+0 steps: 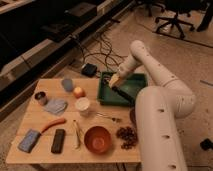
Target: Wipe tray with brush
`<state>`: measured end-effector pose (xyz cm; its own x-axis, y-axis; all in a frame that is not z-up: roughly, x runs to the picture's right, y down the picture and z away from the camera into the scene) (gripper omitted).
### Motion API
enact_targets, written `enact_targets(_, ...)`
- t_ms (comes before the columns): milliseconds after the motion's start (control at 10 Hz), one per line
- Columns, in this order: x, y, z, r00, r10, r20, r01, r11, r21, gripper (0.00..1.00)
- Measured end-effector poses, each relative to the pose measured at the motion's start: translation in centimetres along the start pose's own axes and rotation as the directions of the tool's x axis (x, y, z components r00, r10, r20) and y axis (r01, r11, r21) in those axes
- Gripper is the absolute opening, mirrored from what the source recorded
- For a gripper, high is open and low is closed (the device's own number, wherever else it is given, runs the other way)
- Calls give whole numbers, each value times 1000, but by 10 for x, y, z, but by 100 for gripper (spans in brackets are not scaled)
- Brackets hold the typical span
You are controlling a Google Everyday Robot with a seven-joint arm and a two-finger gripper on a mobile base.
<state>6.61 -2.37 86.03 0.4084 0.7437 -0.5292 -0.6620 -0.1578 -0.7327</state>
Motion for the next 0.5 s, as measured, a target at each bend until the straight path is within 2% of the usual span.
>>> enact_targets(200, 8, 5, -7, 999, 48, -8, -48, 997, -55, 0)
enact_targets(500, 20, 8, -7, 993, 98, -67, -100, 994, -31, 0)
